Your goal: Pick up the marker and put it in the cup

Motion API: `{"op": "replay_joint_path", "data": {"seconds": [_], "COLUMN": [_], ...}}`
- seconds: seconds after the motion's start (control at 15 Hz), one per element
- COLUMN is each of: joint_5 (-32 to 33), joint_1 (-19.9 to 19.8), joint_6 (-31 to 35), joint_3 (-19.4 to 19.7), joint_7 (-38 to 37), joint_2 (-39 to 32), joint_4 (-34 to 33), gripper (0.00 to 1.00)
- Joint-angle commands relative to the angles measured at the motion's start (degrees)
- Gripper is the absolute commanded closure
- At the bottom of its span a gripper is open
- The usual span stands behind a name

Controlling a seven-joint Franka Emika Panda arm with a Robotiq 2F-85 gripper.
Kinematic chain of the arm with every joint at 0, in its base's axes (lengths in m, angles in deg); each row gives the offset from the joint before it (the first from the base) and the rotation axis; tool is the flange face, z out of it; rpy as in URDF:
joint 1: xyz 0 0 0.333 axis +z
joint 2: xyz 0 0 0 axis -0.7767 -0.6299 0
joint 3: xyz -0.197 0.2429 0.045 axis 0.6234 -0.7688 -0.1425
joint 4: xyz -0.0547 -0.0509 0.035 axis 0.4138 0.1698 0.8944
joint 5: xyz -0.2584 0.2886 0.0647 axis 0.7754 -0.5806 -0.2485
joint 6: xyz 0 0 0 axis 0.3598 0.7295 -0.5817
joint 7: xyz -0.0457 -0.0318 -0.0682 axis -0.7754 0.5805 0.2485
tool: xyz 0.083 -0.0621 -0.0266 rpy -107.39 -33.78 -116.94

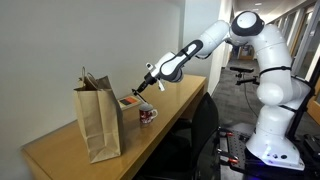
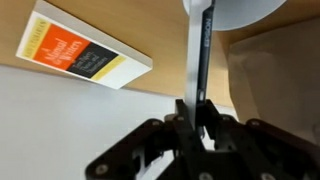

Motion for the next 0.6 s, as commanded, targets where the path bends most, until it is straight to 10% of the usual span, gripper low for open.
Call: {"op": "replay_joint_path", "data": {"seconds": [0.0, 0.53], "joint_5": [2.3, 17.5], "joint_1": [-8.8, -17.1], "joint_6": [1.6, 1.3], "joint_3": [-9.3, -15.2], "joint_7": [5.5, 0.6], "joint_2": [-4.2, -8.7], "joint_4": [1.4, 6.1], "gripper": [0.94, 0.94]}}
